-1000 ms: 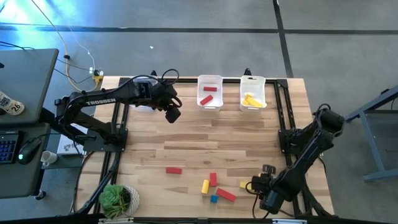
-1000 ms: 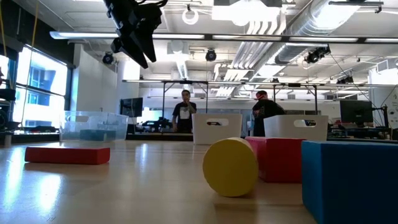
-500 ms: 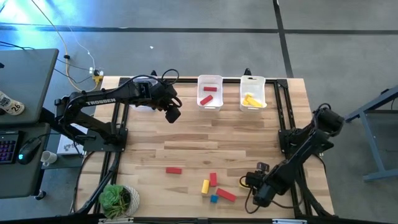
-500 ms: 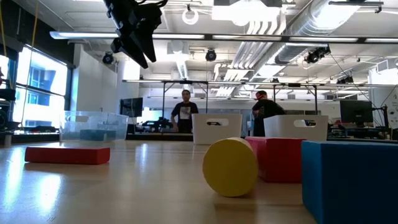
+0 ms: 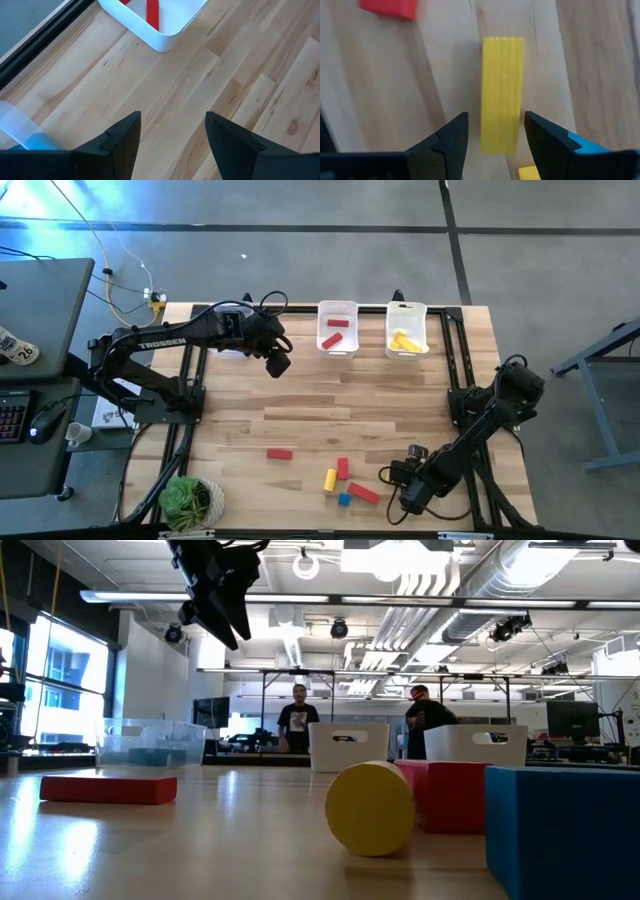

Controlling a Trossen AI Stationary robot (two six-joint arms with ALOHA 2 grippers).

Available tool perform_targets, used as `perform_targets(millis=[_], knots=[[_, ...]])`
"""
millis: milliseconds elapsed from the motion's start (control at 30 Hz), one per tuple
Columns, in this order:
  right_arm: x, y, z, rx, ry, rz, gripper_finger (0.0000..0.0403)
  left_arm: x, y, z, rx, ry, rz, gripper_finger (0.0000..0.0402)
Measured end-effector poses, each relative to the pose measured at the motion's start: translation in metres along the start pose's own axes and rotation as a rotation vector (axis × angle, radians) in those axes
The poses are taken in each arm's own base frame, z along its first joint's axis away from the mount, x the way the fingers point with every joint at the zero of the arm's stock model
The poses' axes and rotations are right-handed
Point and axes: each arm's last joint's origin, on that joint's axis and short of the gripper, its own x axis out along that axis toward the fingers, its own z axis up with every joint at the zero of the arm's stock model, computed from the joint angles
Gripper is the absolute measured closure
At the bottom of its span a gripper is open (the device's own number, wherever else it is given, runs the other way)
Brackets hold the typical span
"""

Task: Sort & place blocks by color
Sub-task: Put the yellow block into the right white bin

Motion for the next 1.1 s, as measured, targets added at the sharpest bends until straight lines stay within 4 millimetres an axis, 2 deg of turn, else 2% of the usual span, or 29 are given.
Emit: perform_targets(millis=[233, 467, 767, 933, 1100], knots=[[0.008, 0.0, -0.001, 0.064, 0.017, -0.031, 0.0235, 0.0, 0.0, 0.0, -0.001, 0.0, 0.0, 0.0195], [0.009, -0.001, -0.001, 0.147, 0.012, -0.047, 0.0333, 0.0, 0.0, 0.0, -0.001, -0.001, 0.0, 0.0195], [0.009, -0.005, 0.006, 0.264, 0.004, -0.049, 0.0335, 0.0, 0.0, 0.0, 0.033, -0.002, -0.001, 0.0195], [0.001, -0.01, 0.019, 0.345, -0.018, -0.044, 0.0335, 0.0, 0.0, 0.001, 0.099, -0.008, -0.001, 0.0195], [-0.01, -0.027, 0.038, 0.444, -0.138, -0.103, 0.0335, 0.0, 0.0, 0.002, 0.169, -0.017, 0.0, 0.0195]])
